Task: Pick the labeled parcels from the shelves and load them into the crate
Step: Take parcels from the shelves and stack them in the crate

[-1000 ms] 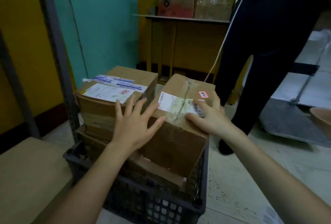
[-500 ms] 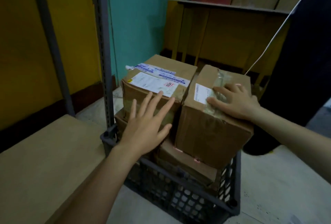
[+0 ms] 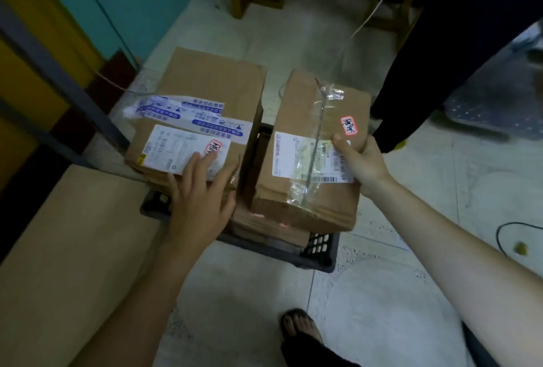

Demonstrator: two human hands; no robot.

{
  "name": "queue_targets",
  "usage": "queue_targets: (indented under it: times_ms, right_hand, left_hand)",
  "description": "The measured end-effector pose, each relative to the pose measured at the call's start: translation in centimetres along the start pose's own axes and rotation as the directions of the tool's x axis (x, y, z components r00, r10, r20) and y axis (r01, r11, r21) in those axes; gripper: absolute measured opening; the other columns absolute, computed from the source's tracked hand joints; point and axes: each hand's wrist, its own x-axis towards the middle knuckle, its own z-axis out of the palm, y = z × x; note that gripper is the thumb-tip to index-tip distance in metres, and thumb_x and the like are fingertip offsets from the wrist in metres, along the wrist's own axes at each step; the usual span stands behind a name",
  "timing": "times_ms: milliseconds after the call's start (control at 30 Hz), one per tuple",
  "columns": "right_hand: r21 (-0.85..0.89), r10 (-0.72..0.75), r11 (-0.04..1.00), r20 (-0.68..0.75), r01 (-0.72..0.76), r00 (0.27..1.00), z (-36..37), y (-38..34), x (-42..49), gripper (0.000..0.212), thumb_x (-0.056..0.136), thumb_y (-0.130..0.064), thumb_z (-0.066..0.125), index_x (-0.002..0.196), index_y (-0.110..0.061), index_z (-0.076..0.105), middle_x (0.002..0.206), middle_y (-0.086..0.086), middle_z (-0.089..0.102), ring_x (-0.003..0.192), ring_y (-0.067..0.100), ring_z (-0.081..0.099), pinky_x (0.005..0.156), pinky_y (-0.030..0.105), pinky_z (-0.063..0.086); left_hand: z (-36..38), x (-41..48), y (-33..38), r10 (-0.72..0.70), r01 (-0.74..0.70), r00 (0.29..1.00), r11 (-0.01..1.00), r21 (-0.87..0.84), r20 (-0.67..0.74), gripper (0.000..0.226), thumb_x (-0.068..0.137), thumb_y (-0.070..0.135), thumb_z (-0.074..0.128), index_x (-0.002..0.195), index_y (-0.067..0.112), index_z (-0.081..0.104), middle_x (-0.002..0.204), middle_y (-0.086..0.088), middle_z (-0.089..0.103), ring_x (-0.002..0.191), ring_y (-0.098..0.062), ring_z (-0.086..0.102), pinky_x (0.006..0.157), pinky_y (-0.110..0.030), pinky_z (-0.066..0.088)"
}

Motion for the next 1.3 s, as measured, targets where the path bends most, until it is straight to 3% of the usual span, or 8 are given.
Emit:
queue_targets:
  times_ms: [133, 333, 467, 567, 700, 867, 1067, 1300]
  right_hand:
    - [-0.02, -0.041, 0.999, 0.068, 0.042, 0.997, 1.0, -0.1, -0.5, 0.047, 0.084, -0.037, 0.064, 0.122, -0.016, 0.046, 0.112, 0.0, 0.062, 0.103, 0.02, 0.061, 0.089, 0.039, 0.051]
    - [-0.222, -0.105, 0.966, 0.145, 0.136, 0.984, 0.5, -0.9, -0.5, 0.066, 0.086, -0.043, 0.058, 0.141, -0.025, 0.028, 0.109, -0.015, 0.054, 0.092, 0.004, 0.054, 0.061, 0.0, 0.038]
    - [-0.223, -0.035, 0.972, 0.178, 0.075, 0.983, 0.4, -1.8, -0.7, 0.069, 0.087, -0.042, 0.057, 0.143, -0.022, 0.021, 0.121, -0.002, 0.059, 0.103, 0.017, 0.061, 0.083, 0.029, 0.051]
    - [-0.383, -0.06, 0.915, 0.183, 0.127, 0.981, 0.2, -2.6, -1.0, 0.087, 0.086, -0.044, 0.057, 0.148, -0.014, 0.005, 0.145, 0.012, 0.036, 0.129, 0.028, 0.041, 0.102, 0.047, 0.04]
    - [-0.681, -0.306, 0.615, 0.258, 0.397, 0.916, -0.7, -3.6, -1.6, 0.081, 0.086, -0.041, 0.059, 0.146, -0.008, 0.017, 0.152, 0.024, 0.012, 0.14, 0.038, 0.014, 0.113, 0.05, 0.021]
    - [-0.704, -0.296, 0.4, 0.507, 0.587, 0.809, -0.4, -2.9, -4.2, 0.066, 0.086, -0.04, 0.058, 0.142, -0.014, 0.035, 0.154, 0.02, 0.009, 0.142, 0.038, 0.005, 0.114, 0.053, 0.012]
    - [-0.683, -0.181, 0.358, 0.618, 0.636, 0.765, -0.8, -4.7, -7.4, 0.066, 0.089, -0.043, 0.051, 0.146, -0.024, 0.024, 0.156, 0.013, 0.006, 0.143, 0.033, 0.002, 0.114, 0.049, 0.006]
    - [-0.539, -0.018, 0.165, 0.836, 0.826, 0.548, -1.1, -9.3, -15.1, 0.059, 0.093, -0.039, 0.044, 0.146, -0.025, 0.022, 0.156, 0.007, 0.01, 0.142, 0.028, 0.008, 0.115, 0.047, 0.007]
  left_hand:
    - [-1.0, 0.6, -0.7, -0.012, 0.013, 0.999, 1.0, -0.024, 0.033, 0.028, 0.073, 0.017, 0.062, 0.096, 0.002, 0.063, 0.129, -0.026, 0.049, 0.125, -0.046, 0.041, 0.094, -0.069, 0.032]
    - [-2.7, 0.9, 0.3, -0.035, 0.034, 0.991, 0.999, 0.008, 0.126, 0.053, 0.079, 0.034, 0.039, 0.119, 0.006, 0.058, 0.134, -0.023, 0.047, 0.127, -0.041, 0.04, 0.092, -0.067, 0.035]
    - [-3.5, 1.0, 3.8, -0.1, 0.101, 0.974, 0.995, 0.004, 0.202, 0.054, 0.087, 0.043, 0.034, 0.134, 0.021, 0.049, 0.14, -0.02, 0.044, 0.131, -0.042, 0.036, 0.095, -0.072, 0.023]
    - [-3.8, 1.2, 5.6, -0.159, 0.155, 0.947, 0.987, 0.039, 0.279, 0.056, 0.086, 0.046, 0.035, 0.134, 0.022, 0.048, 0.139, -0.022, 0.044, 0.129, -0.046, 0.037, 0.091, -0.075, 0.025]
    - [-4.2, 1.0, 7.0, -0.198, 0.18, 0.939, 0.98, 0.087, 0.283, 0.055, 0.081, 0.031, 0.063, 0.133, 0.018, 0.049, 0.135, -0.024, 0.047, 0.125, -0.045, 0.044, 0.088, -0.075, 0.029]
    - [-4.3, 0.5, 8.3, -0.247, 0.238, 0.927, 0.969, 0.067, 0.281, 0.061, 0.082, 0.025, 0.063, 0.139, 0.02, 0.04, 0.138, -0.022, 0.044, 0.131, -0.042, 0.037, 0.096, -0.072, 0.025]
    - [-7.8, -1.5, 8.7, -0.323, 0.322, 0.906, 0.945, 0.048, 0.272, 0.056, 0.093, 0.03, 0.043, 0.144, 0.016, 0.025, 0.15, -0.013, 0.026, 0.139, -0.03, 0.023, 0.105, -0.066, 0.021]
    - [-16.8, -7.4, 5.9, -0.382, 0.413, 0.874, 0.91, -0.044, 0.301, 0.051, 0.096, 0.022, 0.035, 0.145, 0.016, 0.023, 0.153, -0.006, 0.023, 0.141, -0.024, 0.018, 0.113, -0.047, 0.012]
